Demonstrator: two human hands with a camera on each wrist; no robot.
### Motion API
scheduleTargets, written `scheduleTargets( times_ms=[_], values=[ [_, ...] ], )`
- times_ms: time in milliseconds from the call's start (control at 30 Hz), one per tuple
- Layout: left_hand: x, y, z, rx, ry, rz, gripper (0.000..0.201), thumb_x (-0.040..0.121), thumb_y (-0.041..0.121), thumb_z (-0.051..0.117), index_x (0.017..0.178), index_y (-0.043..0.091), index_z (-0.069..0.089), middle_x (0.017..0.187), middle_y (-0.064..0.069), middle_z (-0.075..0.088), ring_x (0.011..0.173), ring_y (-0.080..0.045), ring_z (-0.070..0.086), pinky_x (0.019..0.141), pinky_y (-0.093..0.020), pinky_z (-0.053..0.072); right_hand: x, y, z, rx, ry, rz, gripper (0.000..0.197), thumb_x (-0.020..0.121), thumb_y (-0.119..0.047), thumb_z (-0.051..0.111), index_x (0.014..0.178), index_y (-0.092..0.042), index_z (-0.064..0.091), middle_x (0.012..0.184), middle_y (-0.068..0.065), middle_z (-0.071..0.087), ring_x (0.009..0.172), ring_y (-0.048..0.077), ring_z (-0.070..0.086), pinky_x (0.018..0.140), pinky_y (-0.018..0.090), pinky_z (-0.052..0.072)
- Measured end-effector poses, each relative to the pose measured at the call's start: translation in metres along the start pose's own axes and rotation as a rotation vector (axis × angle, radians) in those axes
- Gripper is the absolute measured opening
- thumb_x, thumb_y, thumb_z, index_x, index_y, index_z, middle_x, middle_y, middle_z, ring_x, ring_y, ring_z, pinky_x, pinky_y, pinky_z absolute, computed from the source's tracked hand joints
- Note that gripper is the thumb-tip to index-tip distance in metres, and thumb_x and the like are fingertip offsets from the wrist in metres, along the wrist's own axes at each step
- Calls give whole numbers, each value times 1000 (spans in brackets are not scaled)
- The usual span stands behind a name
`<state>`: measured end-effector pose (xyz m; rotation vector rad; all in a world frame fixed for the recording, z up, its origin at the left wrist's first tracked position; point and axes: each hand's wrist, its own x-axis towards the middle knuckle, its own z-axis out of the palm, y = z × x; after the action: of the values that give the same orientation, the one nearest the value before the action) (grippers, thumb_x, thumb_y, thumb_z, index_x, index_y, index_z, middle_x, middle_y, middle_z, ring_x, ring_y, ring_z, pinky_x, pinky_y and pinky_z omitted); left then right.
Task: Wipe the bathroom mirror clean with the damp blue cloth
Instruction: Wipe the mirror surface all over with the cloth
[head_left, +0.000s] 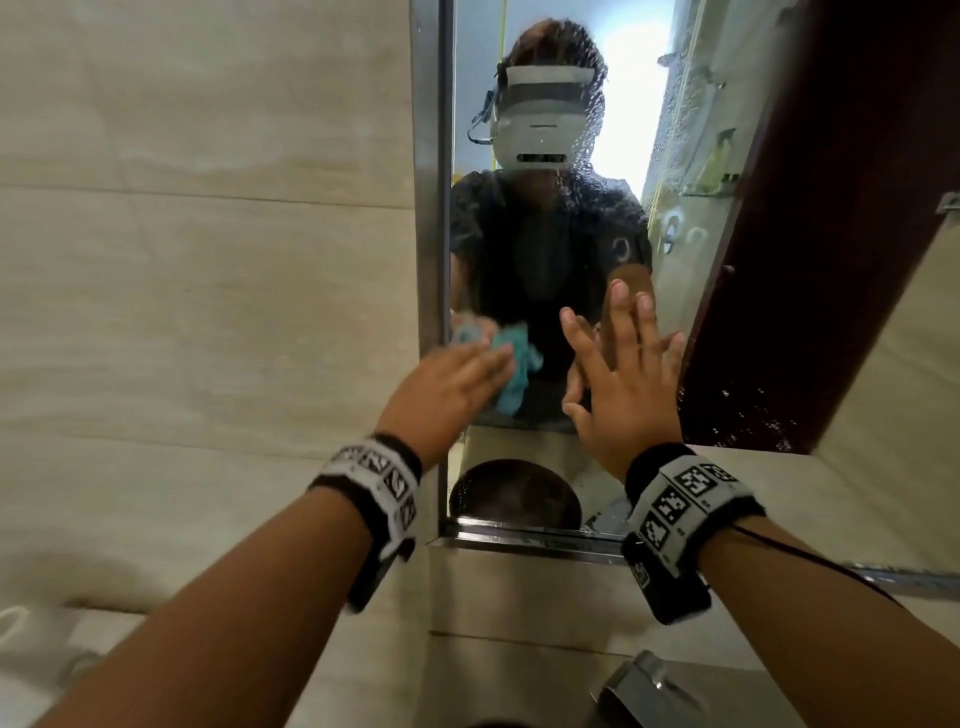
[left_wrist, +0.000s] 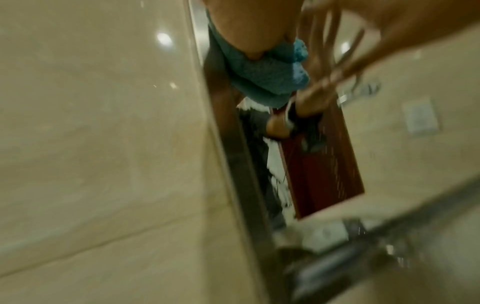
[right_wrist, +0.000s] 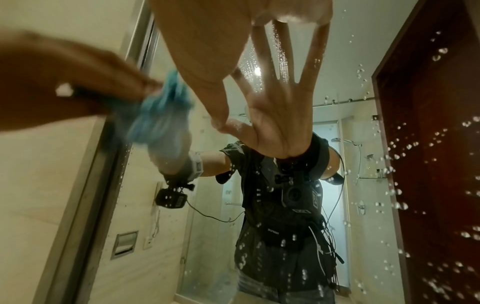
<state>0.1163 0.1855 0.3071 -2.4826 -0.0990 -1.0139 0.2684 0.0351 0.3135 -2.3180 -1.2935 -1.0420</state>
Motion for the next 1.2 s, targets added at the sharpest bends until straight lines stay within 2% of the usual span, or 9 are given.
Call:
scheduleTargets(
  times_ms=[67,133,267,367,633,767,900,1100,1200],
  values=[
    [-22,2,3,17,-167,116,79,43,6,92,117,14,66,121,-5,64,104,-28,63,81,-42,55,-1,0,-2,-6,-15,-4,105,67,-35,78,149,-34,12,156,10,-11,142,29,-14,109,61,0],
    [-9,-10,-10,33,-177,132,75,44,7,92,114,15,67,119,-4,65,103,-28,63,81,-42,55,-1,-1,-5,-15,-37,6,104,69,-35,77,149,-34,10,156,10,-13,141,29,-15,109,61,-2],
    [51,-34,-42,58,148,-59,60,63,1,81,120,8,63,124,-13,61,109,-36,60,94,-42,46,-2,-1,-6,-12,-51,6,103,71,-34,75,149,-34,9,155,11,-13,141,30,-14,110,61,-1],
    [56,-27,-28,-31,264,-151,56,71,1,75,124,6,59,128,-15,58,114,-36,57,98,-41,42,-3,-1,-5,-15,-37,-1,103,70,-36,75,149,-34,9,156,11,-12,142,30,-13,110,61,-1],
    [-41,9,13,-5,-240,136,78,36,13,94,109,19,70,112,-1,67,93,-24,66,73,-37,56,-3,-3,-3,-57,-49,8,104,74,-37,72,149,-34,1,154,11,-18,142,30,-14,111,61,4],
    [13,-16,-18,30,43,-45,61,59,6,84,117,11,65,120,-12,63,103,-33,62,86,-43,52,-25,-9,3,-40,42,-32,107,64,-38,78,149,-27,14,156,17,1,143,34,4,110,61,13],
    [28,-15,-12,-101,209,-111,37,82,3,53,118,2,63,119,-20,62,106,-36,61,95,-41,46,-34,-9,18,-10,-16,-3,110,62,-34,80,149,-31,14,157,12,-3,143,32,-2,106,66,12],
    [-34,-2,12,41,-210,134,72,46,7,90,114,15,68,116,-5,66,94,-27,65,73,-37,56,-34,-11,26,-65,-23,19,109,64,-30,81,149,-31,12,156,12,-3,143,33,-2,104,66,11],
    [-11,-8,-10,53,-139,106,67,51,10,89,114,15,67,113,-8,65,95,-29,64,75,-39,54,-34,-12,25,-114,-31,20,107,68,-31,77,150,-31,8,156,13,-5,143,34,-2,105,67,15]
  ],
)
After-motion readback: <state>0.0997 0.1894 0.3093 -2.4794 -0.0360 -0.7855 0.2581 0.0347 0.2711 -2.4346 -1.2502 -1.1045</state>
